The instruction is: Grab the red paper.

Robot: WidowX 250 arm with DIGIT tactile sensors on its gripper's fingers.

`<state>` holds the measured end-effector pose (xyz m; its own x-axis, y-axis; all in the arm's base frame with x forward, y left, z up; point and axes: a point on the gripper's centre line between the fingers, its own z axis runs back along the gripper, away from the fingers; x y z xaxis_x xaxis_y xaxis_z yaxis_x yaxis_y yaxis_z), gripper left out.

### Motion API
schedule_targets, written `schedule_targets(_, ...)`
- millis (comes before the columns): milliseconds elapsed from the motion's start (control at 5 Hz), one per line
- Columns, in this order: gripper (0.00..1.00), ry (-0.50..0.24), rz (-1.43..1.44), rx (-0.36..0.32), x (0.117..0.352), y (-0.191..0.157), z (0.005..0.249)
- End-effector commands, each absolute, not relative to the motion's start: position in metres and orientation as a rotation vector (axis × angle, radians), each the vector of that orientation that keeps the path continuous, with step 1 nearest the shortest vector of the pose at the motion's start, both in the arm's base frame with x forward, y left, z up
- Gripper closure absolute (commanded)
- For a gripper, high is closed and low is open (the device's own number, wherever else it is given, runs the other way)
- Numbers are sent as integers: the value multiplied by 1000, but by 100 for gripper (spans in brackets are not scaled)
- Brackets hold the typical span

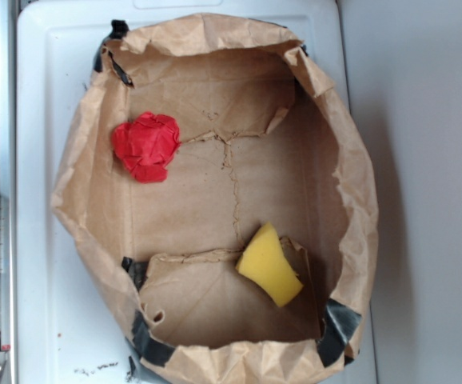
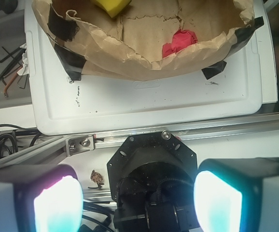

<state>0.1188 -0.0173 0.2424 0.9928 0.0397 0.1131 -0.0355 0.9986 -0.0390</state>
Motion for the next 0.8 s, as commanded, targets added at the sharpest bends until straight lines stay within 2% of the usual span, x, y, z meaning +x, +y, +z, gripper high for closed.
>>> schedule_targets(0, 0, -114, 38, -37, 119, -17, 242)
schedule_targets(200, 0, -158, 100, -10, 155, -24, 229)
schedule_targets(400, 0, -172, 114, -27, 191, -29, 218)
schedule_targets(600, 0, -178, 94, -48, 212, -28, 211)
